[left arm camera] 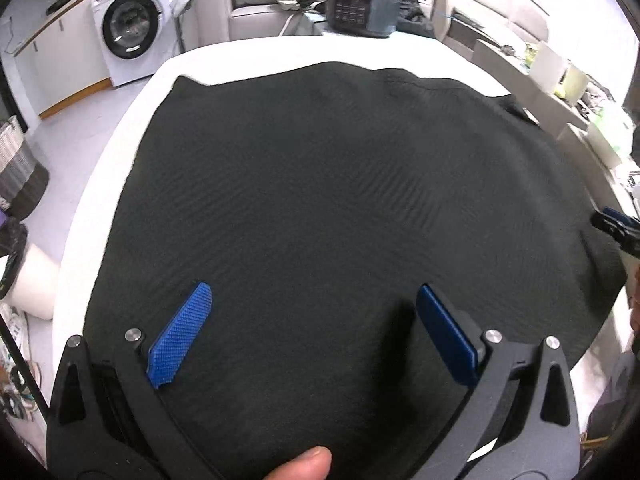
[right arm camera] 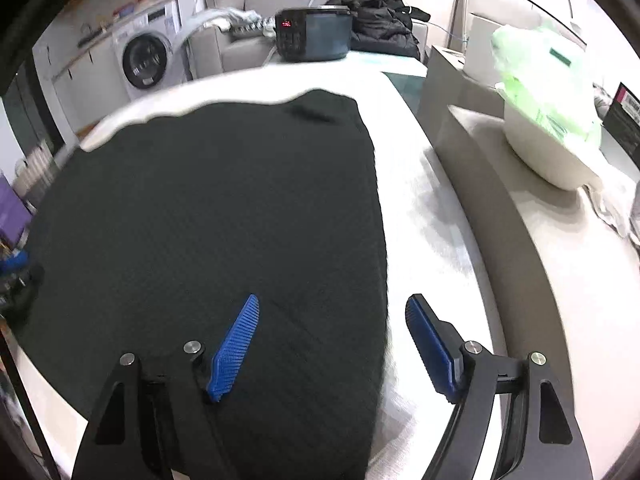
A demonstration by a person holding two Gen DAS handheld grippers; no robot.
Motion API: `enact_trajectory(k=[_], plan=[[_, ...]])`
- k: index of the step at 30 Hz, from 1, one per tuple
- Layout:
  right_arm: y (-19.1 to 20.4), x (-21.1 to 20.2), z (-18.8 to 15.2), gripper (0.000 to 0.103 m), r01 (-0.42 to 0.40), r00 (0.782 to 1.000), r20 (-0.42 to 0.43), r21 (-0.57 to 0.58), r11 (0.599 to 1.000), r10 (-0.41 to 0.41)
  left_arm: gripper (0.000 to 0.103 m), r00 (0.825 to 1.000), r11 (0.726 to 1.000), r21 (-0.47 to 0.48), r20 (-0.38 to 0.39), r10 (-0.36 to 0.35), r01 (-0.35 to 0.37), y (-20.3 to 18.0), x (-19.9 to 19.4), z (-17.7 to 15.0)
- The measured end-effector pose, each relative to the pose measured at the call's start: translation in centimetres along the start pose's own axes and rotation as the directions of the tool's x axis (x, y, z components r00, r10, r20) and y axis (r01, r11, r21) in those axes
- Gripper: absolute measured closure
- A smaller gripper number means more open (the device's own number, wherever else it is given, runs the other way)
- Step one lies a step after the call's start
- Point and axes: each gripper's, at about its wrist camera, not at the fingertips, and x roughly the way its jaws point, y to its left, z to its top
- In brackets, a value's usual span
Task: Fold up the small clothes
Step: 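Press the folded sweater flat with both grippers open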
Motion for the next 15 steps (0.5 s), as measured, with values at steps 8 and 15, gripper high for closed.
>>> enact_trajectory(k=[8,15], plan=[[2.2,3.6,2.7,0.025,-0.03,0.999,-0.025,-0.015,0.999,0.029,0.002,1.0,1.0,0.026,-0.011,0.006,-0.006,-0.6,1.8,1.0],[0.8,3.1,3.1,0.025,0.076,0.996,-0.038,0.015,0.997,-0.075,0.002,1.0,1.0,0.02,-0.022,-0.013,0.014,-0.2,1.3,2.2]])
